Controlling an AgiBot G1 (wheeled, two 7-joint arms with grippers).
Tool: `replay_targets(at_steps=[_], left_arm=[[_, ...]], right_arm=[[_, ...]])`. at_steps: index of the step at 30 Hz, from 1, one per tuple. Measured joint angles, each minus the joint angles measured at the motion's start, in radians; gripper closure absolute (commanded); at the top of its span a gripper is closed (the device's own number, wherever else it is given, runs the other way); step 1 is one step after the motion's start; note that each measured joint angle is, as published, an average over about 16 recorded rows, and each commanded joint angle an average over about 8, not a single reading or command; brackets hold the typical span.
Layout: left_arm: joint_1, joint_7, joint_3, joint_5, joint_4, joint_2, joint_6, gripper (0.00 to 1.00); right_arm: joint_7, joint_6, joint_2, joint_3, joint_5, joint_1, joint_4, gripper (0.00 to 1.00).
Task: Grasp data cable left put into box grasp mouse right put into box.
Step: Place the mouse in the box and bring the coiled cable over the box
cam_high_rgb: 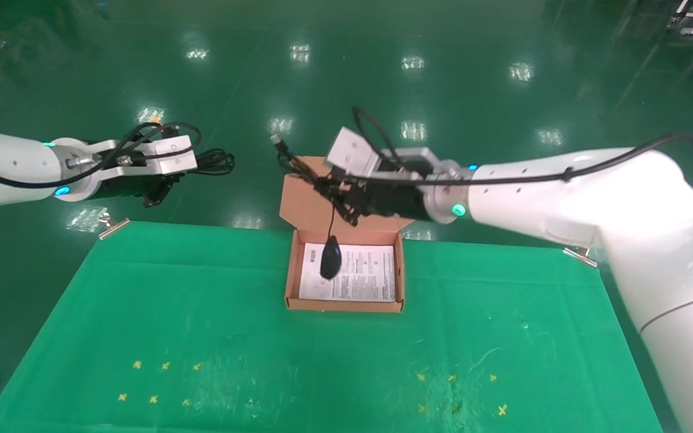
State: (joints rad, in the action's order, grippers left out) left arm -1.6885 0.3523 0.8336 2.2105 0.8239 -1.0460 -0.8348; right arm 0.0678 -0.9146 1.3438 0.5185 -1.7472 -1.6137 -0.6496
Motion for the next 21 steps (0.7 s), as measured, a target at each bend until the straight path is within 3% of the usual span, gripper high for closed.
replay_targets(at_steps=[14, 21], left_arm=[[0.018, 0.08, 0.006, 0.052, 0.072, 0.016, -0.02, 1.0], [0.021, 0.093, 0.006, 0.061, 0.086, 0.019, -0.024, 1.0]], right_arm=[[0.03, 0.074, 0.011, 0.118, 0.091, 0.054, 0.061, 1.0], [-0.002, 0.13, 0.014, 0.189, 0.093, 0.053, 0.137, 1.0]])
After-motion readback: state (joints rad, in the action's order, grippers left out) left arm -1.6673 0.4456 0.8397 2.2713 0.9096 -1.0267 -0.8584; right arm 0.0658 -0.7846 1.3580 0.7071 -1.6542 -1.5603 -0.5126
